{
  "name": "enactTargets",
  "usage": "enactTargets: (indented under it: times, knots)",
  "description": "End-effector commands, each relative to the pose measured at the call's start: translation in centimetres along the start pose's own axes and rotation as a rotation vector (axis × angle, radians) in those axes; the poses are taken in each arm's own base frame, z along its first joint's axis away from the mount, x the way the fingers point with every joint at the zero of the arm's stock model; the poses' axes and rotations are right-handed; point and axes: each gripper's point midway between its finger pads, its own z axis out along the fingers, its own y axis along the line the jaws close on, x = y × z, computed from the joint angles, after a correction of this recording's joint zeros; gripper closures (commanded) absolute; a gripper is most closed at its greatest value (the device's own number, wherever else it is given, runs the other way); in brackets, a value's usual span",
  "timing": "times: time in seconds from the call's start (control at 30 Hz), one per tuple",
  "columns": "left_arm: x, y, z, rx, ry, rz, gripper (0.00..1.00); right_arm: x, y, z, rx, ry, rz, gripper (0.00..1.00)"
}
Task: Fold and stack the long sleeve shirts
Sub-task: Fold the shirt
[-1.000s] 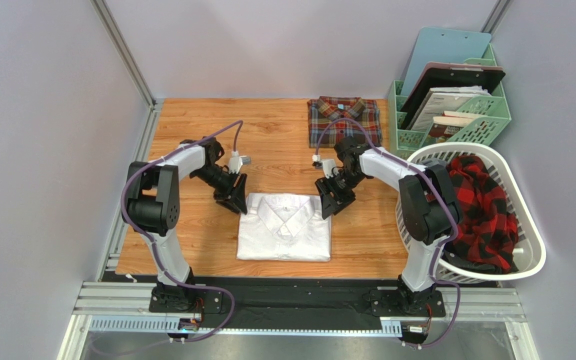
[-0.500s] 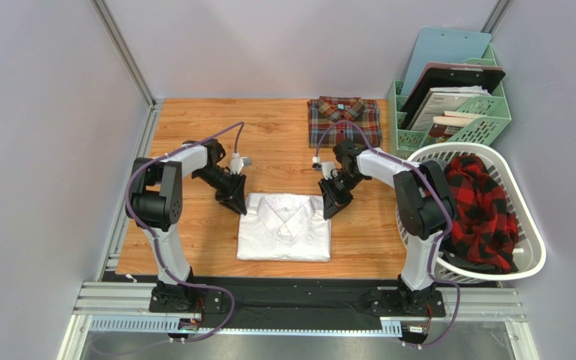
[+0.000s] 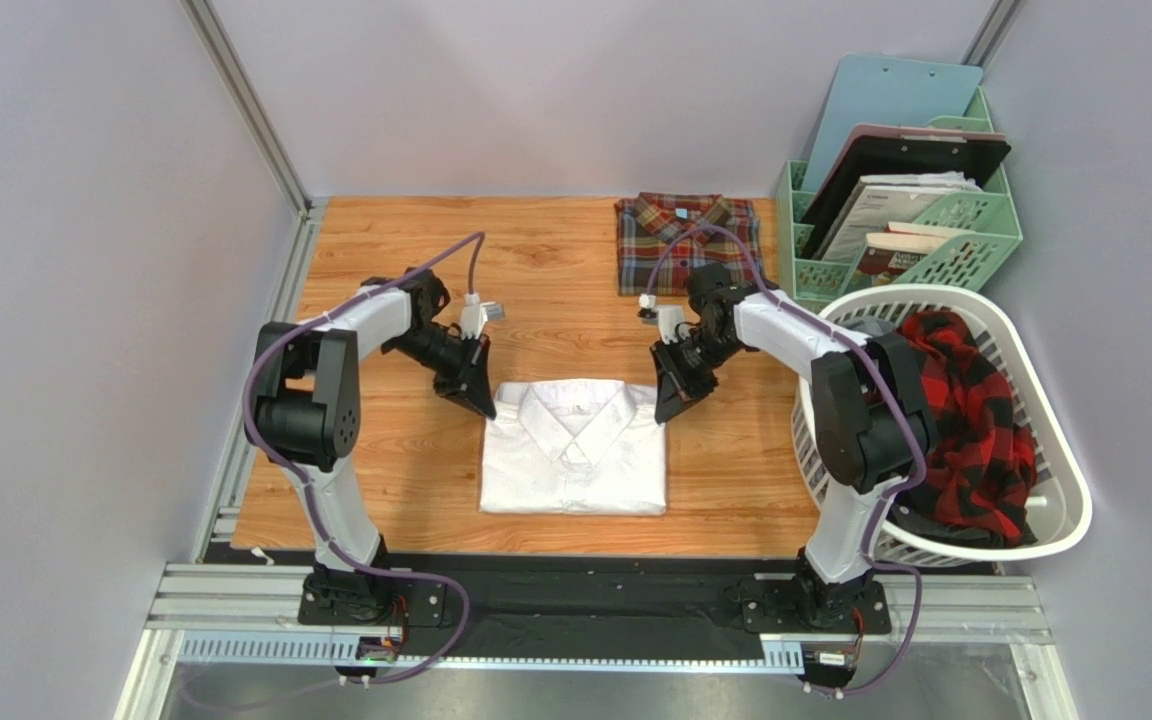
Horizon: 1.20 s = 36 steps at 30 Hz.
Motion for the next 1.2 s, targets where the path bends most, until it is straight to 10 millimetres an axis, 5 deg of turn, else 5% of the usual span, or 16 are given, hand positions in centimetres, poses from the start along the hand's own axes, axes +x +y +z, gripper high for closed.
enactTargets:
  times: [0.0, 0.13, 0.37, 0.43, 0.5, 0.6, 0.63, 0.7, 0.73, 0.77, 0.83, 0.93, 1.03, 1.17]
  knots:
    - [-2.2, 0.2, -0.4, -0.026, -0.056, 0.039, 1.0, -1.2, -0.6, -0.3, 0.02, -0.024, -0.018, 1.0]
    - [-3.3, 1.7, 0.2, -0.054, -0.041, 0.014, 1.0, -2.2, -2.7, 1.3, 0.07, -0.017, -0.005, 1.0]
    - [-6.2, 3.4, -0.6, -0.141, -0.033, 0.016, 1.0, -5.0, -5.6, 1.1, 0.183, -0.056, -0.006, 1.0]
    - [-6.8, 3.7, -0.7, -0.158, -0.042, 0.033, 0.95, -6.0, -5.9, 0.6, 0.203, -0.082, -0.013, 1.0]
    - [-8.2, 3.6, -1.4, -0.167, -0.081, 0.071, 0.76, -6.9, -6.2, -0.3, 0.209, -0.112, -0.014, 0.87]
    - [-10.1, 1.7, -3.9, -0.137, -0.185, 0.15, 0.55, -8.4, -4.5, -3.3, 0.151, -0.177, -0.028, 0.54]
    - [-10.7, -0.2, -6.2, -0.15, -0.254, 0.216, 0.52, -8.4, -3.2, -5.1, 0.139, -0.2, -0.069, 0.48]
    - [-10.7, -2.6, -8.4, -0.162, -0.322, 0.337, 0.28, -7.5, -1.9, -6.4, 0.125, -0.217, -0.123, 0.32]
    - [-10.7, -5.6, -11.3, -0.19, -0.405, 0.427, 0.25, -7.3, -0.6, -8.2, 0.126, -0.26, -0.154, 0.3]
    - [-10.4, -6.7, -12.3, -0.207, -0.441, 0.477, 0.01, -6.3, 0.3, -8.0, 0.088, -0.255, -0.143, 0.22]
    - [-9.3, -11.0, -15.6, -0.223, -0.552, 0.606, 0.01, -5.8, 2.9, -9.4, 0.03, -0.298, -0.139, 0.16]
    - [-7.9, -15.0, -17.2, -0.145, -0.7, 0.602, 0.0, -6.2, 6.9, -9.7, -0.087, -0.329, -0.123, 0.0]
    - [-6.7, -16.9, -16.2, 0.007, -0.752, 0.54, 0.01, -7.3, 11.1, -9.2, -0.207, -0.329, -0.151, 0.0]
    - [-2.5, -17.5, -9.5, 0.269, -0.513, 0.35, 0.01, -6.5, 15.6, -6.2, -0.506, -0.223, -0.011, 0.0]
